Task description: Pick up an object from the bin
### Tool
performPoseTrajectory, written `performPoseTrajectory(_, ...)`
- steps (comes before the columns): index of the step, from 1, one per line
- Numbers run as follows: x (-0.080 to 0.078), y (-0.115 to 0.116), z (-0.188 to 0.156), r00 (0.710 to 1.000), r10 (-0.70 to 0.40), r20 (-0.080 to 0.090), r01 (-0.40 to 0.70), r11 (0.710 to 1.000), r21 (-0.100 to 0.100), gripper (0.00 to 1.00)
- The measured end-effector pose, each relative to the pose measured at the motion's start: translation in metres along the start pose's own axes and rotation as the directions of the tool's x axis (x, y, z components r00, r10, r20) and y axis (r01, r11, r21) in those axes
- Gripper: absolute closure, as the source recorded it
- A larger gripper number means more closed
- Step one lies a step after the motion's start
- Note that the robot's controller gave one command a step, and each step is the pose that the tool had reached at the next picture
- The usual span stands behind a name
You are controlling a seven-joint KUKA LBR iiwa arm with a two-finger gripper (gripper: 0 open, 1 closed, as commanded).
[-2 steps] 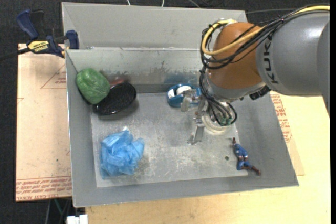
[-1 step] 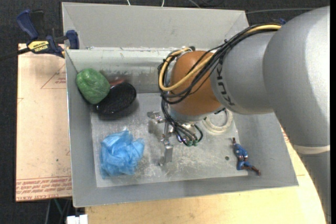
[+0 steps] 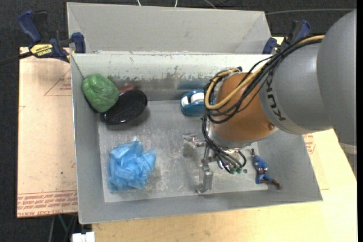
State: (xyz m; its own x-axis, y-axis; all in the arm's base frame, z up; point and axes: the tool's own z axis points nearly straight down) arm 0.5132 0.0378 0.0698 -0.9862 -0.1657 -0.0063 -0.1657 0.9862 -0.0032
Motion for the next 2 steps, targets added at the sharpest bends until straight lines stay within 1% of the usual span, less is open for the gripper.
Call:
performPoseTrajectory(1, -0.035, 0.11, 0.0, 0.999, -0.035, 0.001, 0.035, 0.999, -0.009, 0.0)
performPoseTrajectory(2, -0.015, 0.043, -0.004, 1.0, -0.009, -0.001, 0.009, 1.0, -0.004, 0.0)
